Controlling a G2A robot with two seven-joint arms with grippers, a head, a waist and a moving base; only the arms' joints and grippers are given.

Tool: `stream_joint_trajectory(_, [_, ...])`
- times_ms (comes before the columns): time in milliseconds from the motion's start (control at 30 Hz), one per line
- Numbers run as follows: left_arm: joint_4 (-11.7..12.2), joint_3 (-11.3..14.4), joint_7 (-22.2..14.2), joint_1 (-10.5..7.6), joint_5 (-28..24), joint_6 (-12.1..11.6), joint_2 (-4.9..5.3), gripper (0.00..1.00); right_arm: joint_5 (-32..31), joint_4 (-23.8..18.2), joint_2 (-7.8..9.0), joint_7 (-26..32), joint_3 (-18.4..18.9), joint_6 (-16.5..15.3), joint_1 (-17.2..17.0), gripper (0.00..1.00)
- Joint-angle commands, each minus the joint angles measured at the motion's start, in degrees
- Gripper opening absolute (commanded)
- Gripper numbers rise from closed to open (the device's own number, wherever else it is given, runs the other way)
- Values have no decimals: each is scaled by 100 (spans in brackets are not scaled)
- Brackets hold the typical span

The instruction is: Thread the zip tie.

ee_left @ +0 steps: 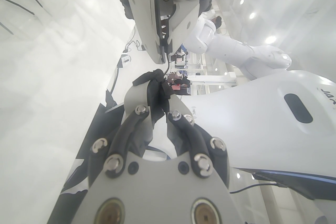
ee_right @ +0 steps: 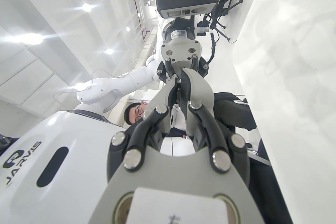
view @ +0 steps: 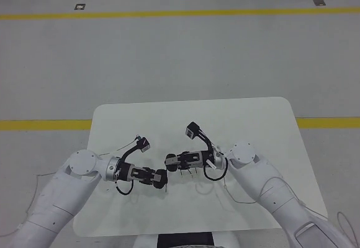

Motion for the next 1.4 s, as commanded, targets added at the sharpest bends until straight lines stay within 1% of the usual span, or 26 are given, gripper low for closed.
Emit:
stream_joint_trajectory(0, [0, 0, 0, 0, 0, 0, 0, 0, 1, -6, 3, 1, 3, -5, -6, 0])
stream_joint_trajectory(67, [0, 0, 0, 0, 0, 0, 0, 0, 14, -14, 5, 10, 7, -10, -14, 0])
stream_joint_trajectory(100, [0, 0, 0, 0, 0, 0, 0, 9, 34, -15, 6, 14, 12, -16, -22, 0])
stream_joint_trajectory(133, [0, 0, 0, 0, 0, 0, 0, 22, 43, -15, 7, 12, 16, -18, -26, 0])
stream_joint_trajectory(167, [0, 0, 0, 0, 0, 0, 0, 46, 55, -13, 8, 3, 21, -18, -31, 0])
stream_joint_trajectory(200, [0, 0, 0, 0, 0, 0, 0, 79, 70, -8, 10, -21, 33, -14, -39, 0])
stream_joint_trajectory(233, [0, 0, 0, 0, 0, 0, 0, 100, 85, -5, 11, -50, 46, -12, -45, 0])
stream_joint_trajectory(400, [0, 0, 0, 0, 0, 0, 0, 100, 207, 52, 21, -285, 159, 53, -71, 0])
stream_joint_trajectory(500, [-87, 18, 224, 25, 55, 1, 3, 100, 196, 57, 35, -535, 255, 95, -93, 0])
stream_joint_trajectory(567, [-175, -67, 332, 44, 70, 0, 22, 100, 229, 55, 50, -789, 371, 78, -140, 0])
stream_joint_trajectory(633, [-305, -208, 474, 126, 24, 0, 36, 100, 259, 28, 67, -1002, 480, 32, -215, 0])
stream_joint_trajectory(733, [-464, -437, 775, 275, 203, 0, 49, 100, 228, -28, 89, -1378, 624, -15, -322, 0])
stream_joint_trajectory(767, [-545, -529, 965, 361, 278, 0, 46, 100, 234, -64, 96, -1554, 686, -38, -380, 0])
stream_joint_trajectory(867, [-709, -718, 1263, 534, 353, 0, 26, 100, 155, -177, 115, -1832, 797, -121, -485, 0])
stream_joint_trajectory(933, [-790, -812, 1413, 642, 512, 0, 5, 100, 20, -309, 127, -2127, 874, -198, -585, 0])
stream_joint_trajectory(1000, [-819, -816, 1410, 680, 689, 0, -9, 100, 3, -427, 132, -2226, 926, -198, -642, 0])
stream_joint_trajectory(1267, [-819, -816, 1410, 680, 689, 0, -9, 100, 3, -427, 132, -2226, 926, -198, -642, 0])
stream_joint_trajectory(1300, [-819, -816, 1410, 680, 689, 0, -9, 100, 17, -457, 128, -2316, 937, -198, -657, 0])
stream_joint_trajectory(1367, [-815, -735, 1812, 720, 745, 0, -33, 100, 30, -594, 106, -2614, 928, -198, -725, 0])
